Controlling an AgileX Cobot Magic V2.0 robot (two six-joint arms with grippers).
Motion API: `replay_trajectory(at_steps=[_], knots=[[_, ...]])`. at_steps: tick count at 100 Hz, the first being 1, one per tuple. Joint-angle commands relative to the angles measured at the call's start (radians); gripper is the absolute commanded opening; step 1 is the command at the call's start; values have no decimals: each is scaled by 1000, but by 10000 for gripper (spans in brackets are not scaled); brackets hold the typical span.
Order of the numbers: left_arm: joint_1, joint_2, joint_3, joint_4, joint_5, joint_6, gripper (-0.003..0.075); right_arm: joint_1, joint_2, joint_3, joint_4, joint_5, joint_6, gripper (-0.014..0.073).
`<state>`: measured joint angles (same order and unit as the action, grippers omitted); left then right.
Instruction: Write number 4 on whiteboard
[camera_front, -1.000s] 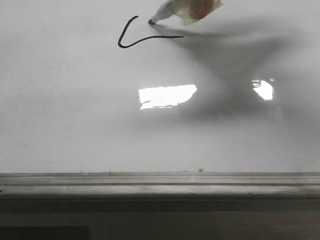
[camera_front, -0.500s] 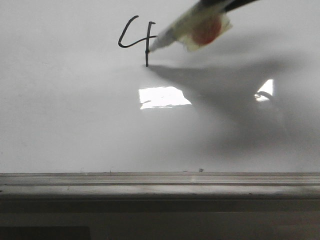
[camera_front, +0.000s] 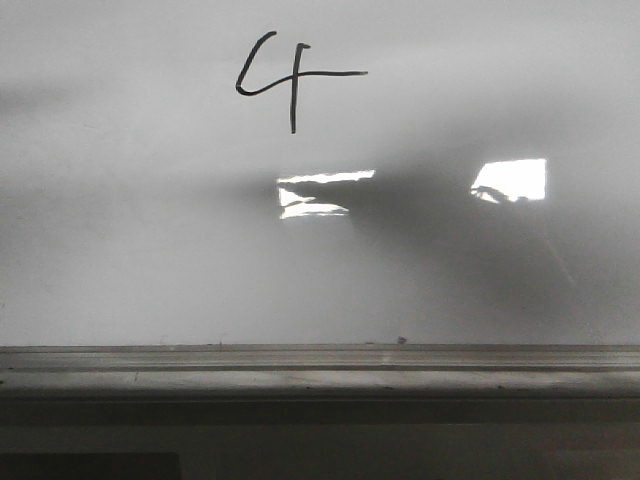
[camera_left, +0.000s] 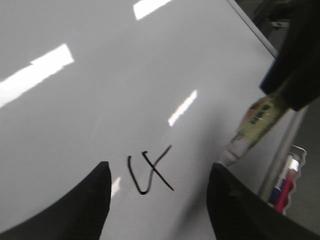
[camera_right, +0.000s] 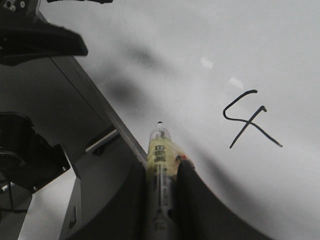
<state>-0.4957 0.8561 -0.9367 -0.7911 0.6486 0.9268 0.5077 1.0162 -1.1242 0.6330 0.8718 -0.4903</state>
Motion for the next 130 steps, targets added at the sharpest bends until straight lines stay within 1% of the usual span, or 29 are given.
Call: replay_trajectory(at_steps=[1, 28, 33, 45, 60, 83, 90, 91, 112, 125, 130], knots=[[-59, 33, -27, -47, -1, 38, 391, 2, 25, -51, 25, -7, -18, -43], [-213, 124, -27, -45, 12, 191, 391, 37, 106, -106, 46, 39, -55, -43], [-229, 137, -27, -37, 4, 194, 391, 47, 115, -114, 46, 39, -55, -43], [-236, 159, -27, -28, -4, 194, 390, 51, 125, -119, 62, 44, -59, -43], [-236, 179, -27, -16, -13, 194, 388, 51, 125, -119, 119, 63, -107, -44], [-236, 179, -27, -12, -56, 194, 383, 51, 130, -119, 121, 91, -116, -44], [-236, 179, -27, -9, -56, 194, 349, 51, 130, -119, 119, 87, -116, -44], [-236, 179, -27, -9, -56, 194, 333, 51, 130, -119, 120, 87, -116, -44], [-236, 179, -27, 1, -49, 194, 181, 51, 130, -119, 118, 84, -117, -44], [-236, 179, -27, 2, -48, 194, 119, 51, 130, -119, 118, 84, -117, -43], [-236, 179, -27, 2, -48, 194, 82, 51, 130, -119, 118, 84, -117, -43]])
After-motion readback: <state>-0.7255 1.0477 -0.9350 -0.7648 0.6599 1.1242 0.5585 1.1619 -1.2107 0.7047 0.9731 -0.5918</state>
